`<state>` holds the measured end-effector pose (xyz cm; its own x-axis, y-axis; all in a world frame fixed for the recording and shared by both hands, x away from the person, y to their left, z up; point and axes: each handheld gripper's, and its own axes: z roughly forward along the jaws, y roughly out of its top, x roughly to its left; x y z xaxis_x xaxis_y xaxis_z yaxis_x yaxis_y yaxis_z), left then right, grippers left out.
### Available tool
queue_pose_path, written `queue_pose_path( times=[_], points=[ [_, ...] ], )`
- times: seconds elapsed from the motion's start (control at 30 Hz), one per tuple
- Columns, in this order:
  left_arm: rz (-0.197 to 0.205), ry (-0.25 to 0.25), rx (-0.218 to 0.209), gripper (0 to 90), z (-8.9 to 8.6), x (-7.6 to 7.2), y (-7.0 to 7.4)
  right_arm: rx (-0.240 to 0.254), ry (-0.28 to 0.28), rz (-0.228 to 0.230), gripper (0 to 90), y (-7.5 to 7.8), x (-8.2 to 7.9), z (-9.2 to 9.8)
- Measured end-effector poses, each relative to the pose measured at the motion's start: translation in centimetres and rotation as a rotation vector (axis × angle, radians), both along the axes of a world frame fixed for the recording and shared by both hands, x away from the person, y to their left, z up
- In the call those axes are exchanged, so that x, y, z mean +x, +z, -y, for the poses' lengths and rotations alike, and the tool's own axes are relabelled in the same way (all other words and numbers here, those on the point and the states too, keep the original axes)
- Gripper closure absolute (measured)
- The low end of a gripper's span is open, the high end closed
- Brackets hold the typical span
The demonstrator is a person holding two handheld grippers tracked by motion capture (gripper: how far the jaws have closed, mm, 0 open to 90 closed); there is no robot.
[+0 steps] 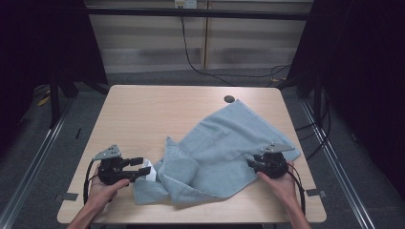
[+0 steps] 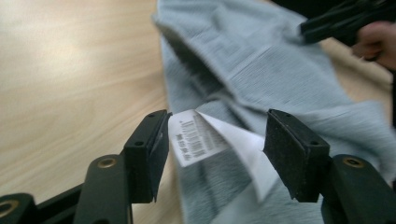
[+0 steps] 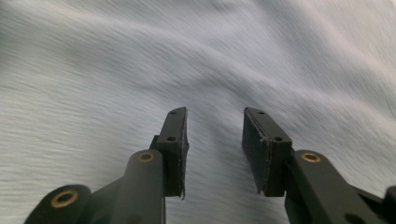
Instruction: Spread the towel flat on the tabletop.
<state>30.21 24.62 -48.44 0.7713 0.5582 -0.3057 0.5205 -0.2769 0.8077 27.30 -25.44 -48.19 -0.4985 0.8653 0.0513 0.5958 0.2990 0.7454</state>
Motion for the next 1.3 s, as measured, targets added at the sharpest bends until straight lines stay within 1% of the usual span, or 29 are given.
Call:
queue_pose_path(
  times=[0.03, 0.07, 0.13, 0.17, 0.2, 0.23, 0.3, 0.33, 0.37, 0.4, 0.43, 0.53, 0.6, 0.7, 0.73, 0.77, 0.8, 0.83, 0.87, 0.9, 0.93, 1.0, 1.07, 1.1, 1.17, 1.2, 1.23, 1.3],
  points=[
    [-0.011, -0.006, 0.009, 38.7, 0.3, 0.1, -0.3, 0.021, 0.017, 0.020, 59.5, 0.5, -0.2, -0.4],
    [-0.020, -0.022, 0.021, 38.4, 0.5, 0.1, -0.5, 0.042, 0.029, 0.029, 58.5, 1.0, -0.4, -1.0],
    [-0.027, -0.054, 0.032, 38.8, 1.2, 0.0, -0.7, 0.057, 0.068, 0.047, 56.9, 1.7, -0.4, -2.5],
    [-0.033, -0.066, 0.046, 39.6, 1.5, -0.1, -0.9, 0.070, 0.090, 0.048, 56.1, 1.9, -0.3, -3.4],
    [-0.040, -0.073, 0.068, 39.8, 1.9, -0.2, -1.1, 0.081, 0.111, 0.045, 55.1, 2.1, -0.2, -4.3],
    [-0.037, -0.086, 0.093, 39.8, 2.3, -0.3, -1.3, 0.082, 0.137, 0.048, 54.2, 2.2, 0.0, -5.4],
    [-0.045, -0.093, 0.118, 40.1, 2.9, -0.5, -1.7, 0.096, 0.184, 0.049, 53.9, 2.4, 0.5, -7.5],
    [-0.043, -0.097, 0.123, 40.9, 3.0, -0.5, -1.8, 0.107, 0.207, 0.044, 53.2, 2.4, 0.8, -8.6],
    [-0.041, -0.101, 0.127, 42.1, 3.1, -0.5, -1.9, 0.115, 0.224, 0.036, 52.3, 2.4, 1.1, -9.7],
    [-0.039, -0.106, 0.125, 44.9, 3.3, -0.6, -1.9, 0.115, 0.248, 0.033, 52.1, 2.3, 1.5, -10.8],
    [-0.032, -0.112, 0.134, 48.3, 3.3, -0.7, -1.9, 0.121, 0.266, 0.029, 51.5, 2.2, 1.8, -11.9],
    [-0.021, -0.133, 0.137, 62.6, 3.5, -0.9, -1.9, 0.132, 0.325, 0.019, 50.6, 2.0, 2.7, -14.8],
    [-0.024, -0.140, 0.124, 71.4, 3.4, -0.9, -1.8, 0.142, 0.360, 0.013, 49.5, 2.0, 3.1, -16.5],
    [-0.019, -0.148, 0.108, 76.2, 3.3, -1.0, -1.6, 0.149, 0.399, -0.001, 48.9, 1.9, 3.5, -18.2],
    [-0.016, -0.146, 0.104, 77.2, 3.3, -1.1, -1.4, 0.141, 0.404, -0.007, 49.5, 1.9, 3.5, -18.6],
    [-0.001, -0.151, 0.104, 78.0, 3.2, -1.1, -1.2, 0.126, 0.409, -0.009, 59.5, 1.7, 3.6, -19.0],
    [0.004, -0.151, 0.099, 78.9, 3.1, -1.2, -1.0, 0.111, 0.422, 0.000, 72.0, 1.6, 3.5, -19.2],
    [0.011, -0.147, 0.088, 79.6, 3.0, -1.3, -0.7, 0.108, 0.427, 0.016, 78.4, 1.6, 3.3, -19.2],
    [0.016, -0.140, 0.071, 80.2, 2.7, -1.3, -0.4, 0.116, 0.430, 0.024, 82.4, 1.7, 3.1, -19.0],
    [0.027, -0.134, 0.056, 80.7, 2.4, -1.3, -0.1, 0.124, 0.426, 0.043, 84.7, 1.9, 2.9, -18.6],
    [0.037, -0.126, 0.042, 81.1, 2.1, -1.3, 0.2, 0.129, 0.419, 0.057, 85.6, 2.2, 2.7, -18.1],
    [0.047, -0.110, 0.010, 81.5, 1.5, -1.3, 0.7, 0.142, 0.386, 0.077, 85.5, 2.8, 2.2, -16.8],
    [0.059, -0.087, -0.012, 82.0, 1.0, -1.3, 1.1, 0.178, 0.369, 0.091, 85.5, 3.4, 1.9, -15.1],
    [0.063, -0.084, -0.022, 82.2, 0.8, -1.2, 1.3, 0.179, 0.356, 0.102, 85.5, 3.8, 1.6, -14.3],
    [0.056, -0.073, -0.052, 82.4, 0.5, -1.2, 1.5, 0.195, 0.346, 0.116, 85.7, 4.3, 1.1, -12.5],
    [0.059, -0.068, -0.047, 82.5, 0.4, -1.2, 1.5, 0.188, 0.336, 0.127, 85.7, 4.5, 0.8, -11.7],
    [0.055, -0.074, -0.048, 82.5, 0.4, -1.2, 1.4, 0.184, 0.326, 0.128, 85.7, 4.6, 0.4, -10.9],
    [0.045, -0.084, -0.032, 82.5, 0.6, -1.2, 1.2, 0.199, 0.321, 0.124, 85.5, 4.5, -0.2, -9.4]
  ],
)
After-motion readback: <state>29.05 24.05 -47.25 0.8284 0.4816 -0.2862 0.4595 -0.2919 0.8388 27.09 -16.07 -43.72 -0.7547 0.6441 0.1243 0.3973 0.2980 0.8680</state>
